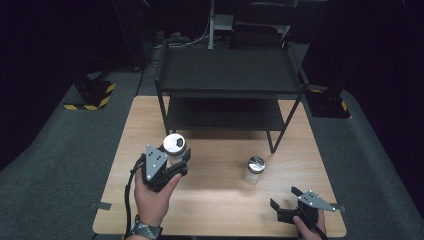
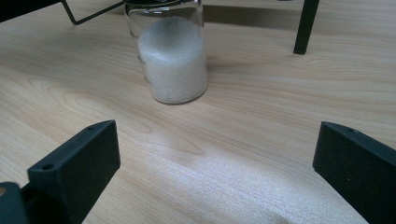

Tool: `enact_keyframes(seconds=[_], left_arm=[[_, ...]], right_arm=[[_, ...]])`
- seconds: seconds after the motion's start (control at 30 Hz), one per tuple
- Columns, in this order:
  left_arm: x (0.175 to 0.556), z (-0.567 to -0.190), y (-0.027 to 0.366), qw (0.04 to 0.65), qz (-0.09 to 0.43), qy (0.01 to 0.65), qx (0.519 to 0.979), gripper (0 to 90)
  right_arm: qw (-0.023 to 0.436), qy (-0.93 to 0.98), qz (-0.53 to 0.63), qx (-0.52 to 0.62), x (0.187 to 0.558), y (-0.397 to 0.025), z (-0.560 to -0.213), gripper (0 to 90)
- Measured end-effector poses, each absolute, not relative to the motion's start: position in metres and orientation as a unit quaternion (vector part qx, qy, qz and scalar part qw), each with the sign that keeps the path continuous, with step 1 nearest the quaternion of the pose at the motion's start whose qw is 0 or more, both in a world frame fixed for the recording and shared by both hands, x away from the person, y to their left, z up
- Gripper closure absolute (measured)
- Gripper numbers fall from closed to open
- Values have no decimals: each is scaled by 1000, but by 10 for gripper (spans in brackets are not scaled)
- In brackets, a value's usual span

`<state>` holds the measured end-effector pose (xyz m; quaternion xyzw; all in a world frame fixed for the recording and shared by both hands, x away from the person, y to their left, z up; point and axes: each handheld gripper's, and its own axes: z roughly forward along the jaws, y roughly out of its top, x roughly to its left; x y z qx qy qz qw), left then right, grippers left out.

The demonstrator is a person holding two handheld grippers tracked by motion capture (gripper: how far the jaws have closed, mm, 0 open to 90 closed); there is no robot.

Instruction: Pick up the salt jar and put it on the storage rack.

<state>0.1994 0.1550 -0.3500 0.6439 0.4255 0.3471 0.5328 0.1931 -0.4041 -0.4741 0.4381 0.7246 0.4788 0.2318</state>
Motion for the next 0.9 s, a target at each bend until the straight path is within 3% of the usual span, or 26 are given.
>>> enact_keyframes(seconds=[0.9], left_arm=[[260, -237, 111, 551, 381, 393, 630, 314]], right_arm=[[229, 722, 483, 440, 193, -406, -475, 4]])
